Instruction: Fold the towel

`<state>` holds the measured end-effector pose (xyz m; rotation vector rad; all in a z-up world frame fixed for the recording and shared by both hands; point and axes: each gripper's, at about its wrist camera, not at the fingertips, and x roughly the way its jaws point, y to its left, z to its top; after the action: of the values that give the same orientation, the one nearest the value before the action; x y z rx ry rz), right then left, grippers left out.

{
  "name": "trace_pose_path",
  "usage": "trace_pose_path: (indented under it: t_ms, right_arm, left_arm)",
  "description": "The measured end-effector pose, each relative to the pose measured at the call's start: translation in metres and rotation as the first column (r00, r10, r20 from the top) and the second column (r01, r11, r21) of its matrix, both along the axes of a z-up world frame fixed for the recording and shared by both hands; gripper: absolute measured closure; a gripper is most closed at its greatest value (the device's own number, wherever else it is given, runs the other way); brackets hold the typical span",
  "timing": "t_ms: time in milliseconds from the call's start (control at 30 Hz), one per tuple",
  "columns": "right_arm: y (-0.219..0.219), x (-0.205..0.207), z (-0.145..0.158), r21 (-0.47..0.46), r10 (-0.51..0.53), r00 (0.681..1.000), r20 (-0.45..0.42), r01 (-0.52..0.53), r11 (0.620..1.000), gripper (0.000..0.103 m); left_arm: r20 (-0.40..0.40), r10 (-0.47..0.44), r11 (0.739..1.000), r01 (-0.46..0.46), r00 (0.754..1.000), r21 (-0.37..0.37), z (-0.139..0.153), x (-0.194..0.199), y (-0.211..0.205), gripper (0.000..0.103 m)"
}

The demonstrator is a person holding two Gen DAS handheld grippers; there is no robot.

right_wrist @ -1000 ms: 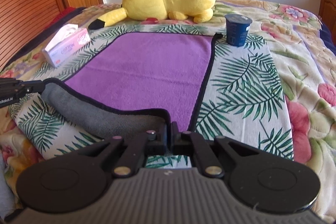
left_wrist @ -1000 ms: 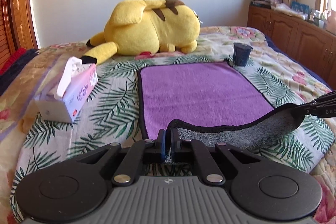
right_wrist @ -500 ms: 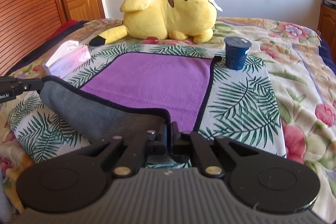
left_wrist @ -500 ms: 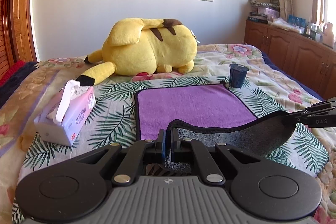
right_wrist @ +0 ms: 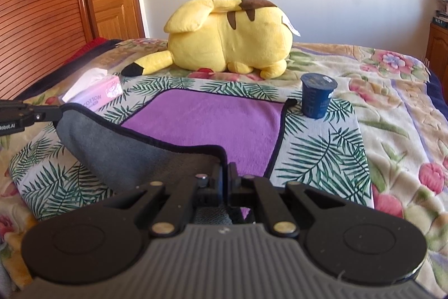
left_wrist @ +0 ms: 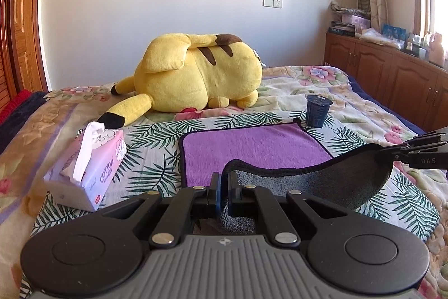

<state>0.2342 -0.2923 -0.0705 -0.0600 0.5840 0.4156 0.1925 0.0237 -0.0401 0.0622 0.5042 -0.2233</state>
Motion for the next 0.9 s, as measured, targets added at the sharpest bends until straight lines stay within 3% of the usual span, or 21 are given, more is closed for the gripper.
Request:
trace_pose_path:
  t_ms: [900]
  right_arm:
    - [-0.004, 0.034, -0.014, -0.013, -0.007, 0.999, 0.051, 0.008, 1.0, 0.1]
  left_arm:
    - [0.004, -0.024, 0.999, 0.024, 1.0, 0.026, 0.0, 0.035, 0.0, 0.103]
